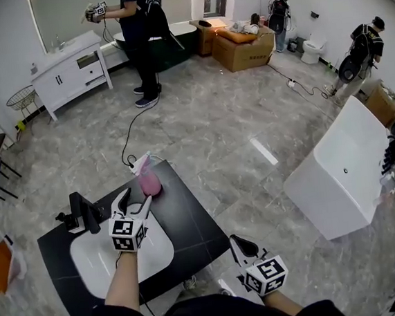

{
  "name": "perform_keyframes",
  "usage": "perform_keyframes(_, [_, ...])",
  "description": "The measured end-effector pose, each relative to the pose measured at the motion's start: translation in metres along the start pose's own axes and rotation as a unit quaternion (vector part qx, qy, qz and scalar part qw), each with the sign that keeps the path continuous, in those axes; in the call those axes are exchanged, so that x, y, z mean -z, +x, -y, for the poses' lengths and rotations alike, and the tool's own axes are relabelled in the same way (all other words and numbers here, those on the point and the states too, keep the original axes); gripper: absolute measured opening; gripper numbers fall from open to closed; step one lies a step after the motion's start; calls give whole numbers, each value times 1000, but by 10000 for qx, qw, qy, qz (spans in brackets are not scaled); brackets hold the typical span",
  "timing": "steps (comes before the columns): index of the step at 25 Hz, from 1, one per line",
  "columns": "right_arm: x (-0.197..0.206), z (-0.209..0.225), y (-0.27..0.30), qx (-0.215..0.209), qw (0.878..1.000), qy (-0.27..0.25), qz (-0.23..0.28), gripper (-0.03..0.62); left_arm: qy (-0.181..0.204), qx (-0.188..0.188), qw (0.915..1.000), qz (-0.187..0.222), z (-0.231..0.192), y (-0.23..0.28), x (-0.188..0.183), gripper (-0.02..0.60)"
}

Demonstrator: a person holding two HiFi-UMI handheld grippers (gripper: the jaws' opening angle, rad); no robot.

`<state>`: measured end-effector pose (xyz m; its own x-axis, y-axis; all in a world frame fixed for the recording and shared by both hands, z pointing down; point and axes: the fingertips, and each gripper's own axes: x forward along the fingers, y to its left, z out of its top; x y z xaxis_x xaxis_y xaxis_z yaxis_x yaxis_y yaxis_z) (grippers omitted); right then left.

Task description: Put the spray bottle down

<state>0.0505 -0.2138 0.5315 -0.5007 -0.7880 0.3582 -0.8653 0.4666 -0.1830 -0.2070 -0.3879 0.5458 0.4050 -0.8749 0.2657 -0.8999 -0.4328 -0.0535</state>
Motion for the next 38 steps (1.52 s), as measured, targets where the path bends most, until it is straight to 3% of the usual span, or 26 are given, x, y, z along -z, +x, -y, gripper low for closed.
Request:
perform_keyframes(6, [1,-3,-16,-334,9993,-96,102,0,29,-259,9994,243,35,-49,-10,123])
perform_keyframes(12, [8,-5,-38,-624,9978,-169,114,0,-29,-312,9989,347,78,-89,-14,12])
perform_keyframes(26, [31,0,-89,-1090,9936,-241,170,0,-396,-276,9975,513,184,-175,-19,11])
perform_keyframes(38, [51,-20,-112,-1636,9856,-431,37,0,-664,-771,9933,554,233,-254,14,11])
